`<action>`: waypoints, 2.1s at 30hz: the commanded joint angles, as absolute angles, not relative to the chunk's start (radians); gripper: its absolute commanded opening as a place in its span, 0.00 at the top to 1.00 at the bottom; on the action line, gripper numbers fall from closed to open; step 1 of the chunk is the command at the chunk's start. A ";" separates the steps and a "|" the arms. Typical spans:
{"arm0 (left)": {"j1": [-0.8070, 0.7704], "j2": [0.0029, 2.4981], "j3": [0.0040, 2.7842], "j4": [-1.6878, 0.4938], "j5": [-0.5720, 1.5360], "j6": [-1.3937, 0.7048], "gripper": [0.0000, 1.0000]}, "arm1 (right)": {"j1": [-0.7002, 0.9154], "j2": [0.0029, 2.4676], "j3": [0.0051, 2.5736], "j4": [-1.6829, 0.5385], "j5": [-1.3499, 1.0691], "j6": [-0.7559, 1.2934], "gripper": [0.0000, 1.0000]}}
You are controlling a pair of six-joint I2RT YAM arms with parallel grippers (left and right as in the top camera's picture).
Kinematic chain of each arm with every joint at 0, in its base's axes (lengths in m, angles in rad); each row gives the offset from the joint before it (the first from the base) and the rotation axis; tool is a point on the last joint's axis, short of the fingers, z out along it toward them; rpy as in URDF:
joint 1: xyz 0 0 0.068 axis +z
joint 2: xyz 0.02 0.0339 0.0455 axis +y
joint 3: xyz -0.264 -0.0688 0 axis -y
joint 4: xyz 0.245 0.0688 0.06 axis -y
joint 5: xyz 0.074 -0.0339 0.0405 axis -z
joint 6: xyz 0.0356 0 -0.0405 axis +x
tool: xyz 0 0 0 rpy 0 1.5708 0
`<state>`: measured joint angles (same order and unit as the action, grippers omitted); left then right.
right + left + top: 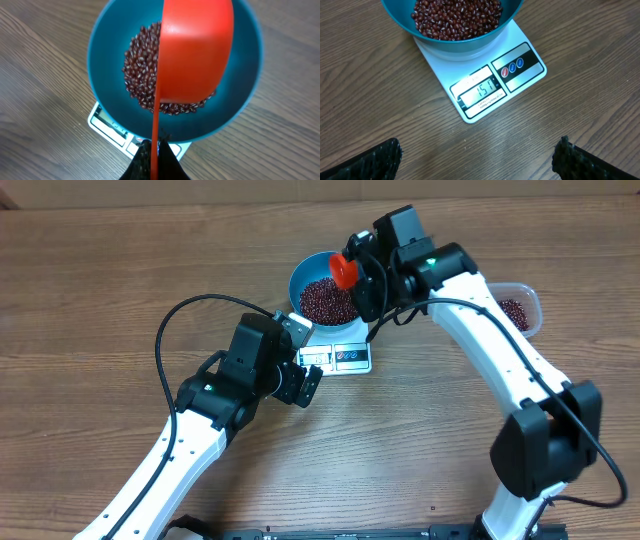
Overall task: Scoop item into bowl and weigh 150g on scale
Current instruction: 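Lower the scoop into the bowl and scoop out a few beans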
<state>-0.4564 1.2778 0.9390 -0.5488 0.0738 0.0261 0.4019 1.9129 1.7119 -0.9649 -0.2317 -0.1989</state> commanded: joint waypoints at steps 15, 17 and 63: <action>-0.452 1.283 0.936 -0.546 0.068 0.030 0.00 | 0.412 2.072 1.704 -0.939 -0.191 -0.215 0.96; -0.452 1.283 0.936 -0.546 0.068 0.030 0.01 | 0.418 2.086 1.704 -0.939 -0.180 -0.219 0.96; -0.452 1.283 0.936 -0.546 0.068 0.030 0.00 | 0.416 2.082 1.803 -0.954 -0.321 -0.243 0.96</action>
<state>-0.4564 1.2778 0.9390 -0.5488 0.0738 0.0261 0.4385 2.0846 1.7409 -0.9443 -0.2562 -0.2401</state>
